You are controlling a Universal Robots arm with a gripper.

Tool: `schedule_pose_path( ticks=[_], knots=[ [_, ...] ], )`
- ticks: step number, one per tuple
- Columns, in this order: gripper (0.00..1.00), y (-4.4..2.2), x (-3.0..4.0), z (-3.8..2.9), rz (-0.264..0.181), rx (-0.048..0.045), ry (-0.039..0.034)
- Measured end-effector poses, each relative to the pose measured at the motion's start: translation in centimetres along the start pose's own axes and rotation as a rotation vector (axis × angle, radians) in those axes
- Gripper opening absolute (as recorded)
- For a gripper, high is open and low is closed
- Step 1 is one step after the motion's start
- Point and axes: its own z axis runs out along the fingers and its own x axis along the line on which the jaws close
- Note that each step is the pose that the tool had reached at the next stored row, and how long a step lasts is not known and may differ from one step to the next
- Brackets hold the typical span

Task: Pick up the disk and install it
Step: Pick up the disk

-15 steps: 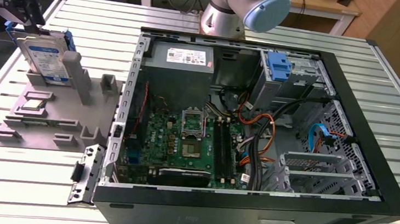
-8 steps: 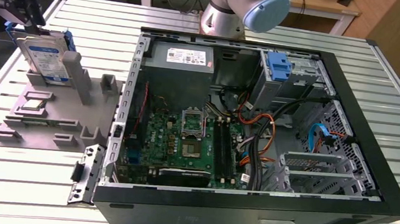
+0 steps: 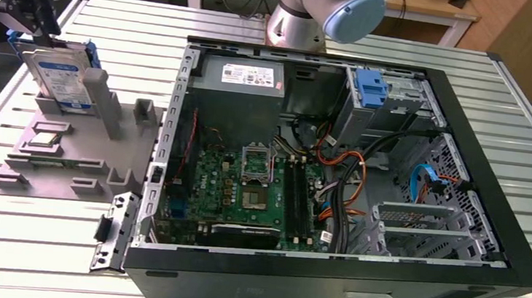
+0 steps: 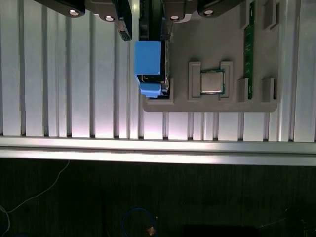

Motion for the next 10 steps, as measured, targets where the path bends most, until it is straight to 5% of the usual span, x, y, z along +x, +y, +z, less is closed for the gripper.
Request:
schedule_pose_path(
  ticks=[10],
  knots=[
    [0.36,-0.02,0.01,-0.69,0.0,-0.0001,0.0035]
  ],
)
